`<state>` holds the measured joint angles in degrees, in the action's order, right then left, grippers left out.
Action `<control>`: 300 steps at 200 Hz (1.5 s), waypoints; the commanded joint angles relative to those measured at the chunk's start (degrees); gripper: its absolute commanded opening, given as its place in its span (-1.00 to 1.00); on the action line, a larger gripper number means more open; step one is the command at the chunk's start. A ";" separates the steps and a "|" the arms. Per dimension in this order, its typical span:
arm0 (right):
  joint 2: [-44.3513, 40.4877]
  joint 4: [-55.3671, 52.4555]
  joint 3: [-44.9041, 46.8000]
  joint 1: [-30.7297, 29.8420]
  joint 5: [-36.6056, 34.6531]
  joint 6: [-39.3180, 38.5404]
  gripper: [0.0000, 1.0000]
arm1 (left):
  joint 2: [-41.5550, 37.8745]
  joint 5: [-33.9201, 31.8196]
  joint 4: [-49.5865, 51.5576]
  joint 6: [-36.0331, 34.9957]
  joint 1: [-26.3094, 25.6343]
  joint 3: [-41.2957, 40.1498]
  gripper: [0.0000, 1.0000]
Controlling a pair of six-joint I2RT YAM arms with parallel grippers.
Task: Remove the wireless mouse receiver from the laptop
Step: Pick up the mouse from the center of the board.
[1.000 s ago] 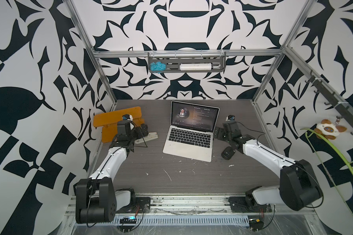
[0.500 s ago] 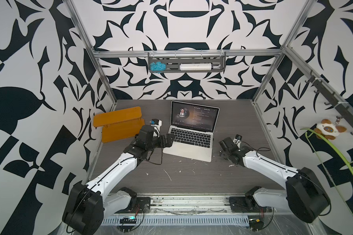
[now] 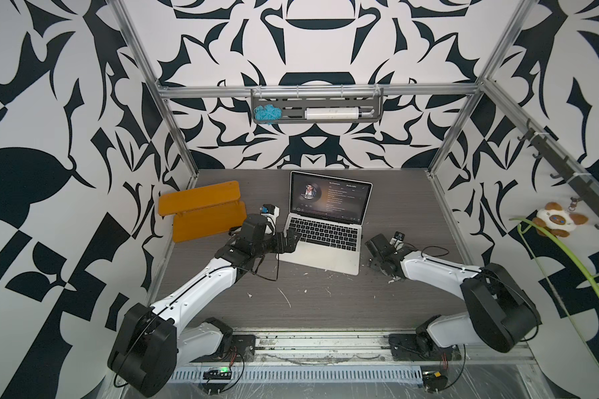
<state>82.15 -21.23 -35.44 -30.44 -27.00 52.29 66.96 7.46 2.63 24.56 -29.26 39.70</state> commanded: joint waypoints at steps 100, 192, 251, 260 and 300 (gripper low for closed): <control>-1.95 0.34 -4.84 -0.25 1.68 -5.48 -0.41 | 1.56 -0.47 0.48 -0.65 -0.05 -0.38 0.98; -12.27 -4.73 -20.61 0.22 34.07 -14.31 -0.43 | 0.28 1.22 0.98 -5.39 -0.01 2.76 0.98; -7.71 10.94 -21.74 0.26 69.03 -7.70 -0.43 | -3.18 14.28 -9.58 -21.23 0.09 -1.75 0.98; -6.83 14.57 -21.43 0.29 72.51 -5.88 -0.43 | -4.35 16.00 -11.74 -24.09 0.38 -3.15 0.98; -3.07 23.86 -21.34 0.27 83.81 1.27 -0.43 | -7.02 33.43 -22.34 -29.34 8.29 -7.18 0.98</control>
<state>78.65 -8.45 -55.33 -30.33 43.94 47.79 60.66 27.44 -10.50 0.23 -25.76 34.00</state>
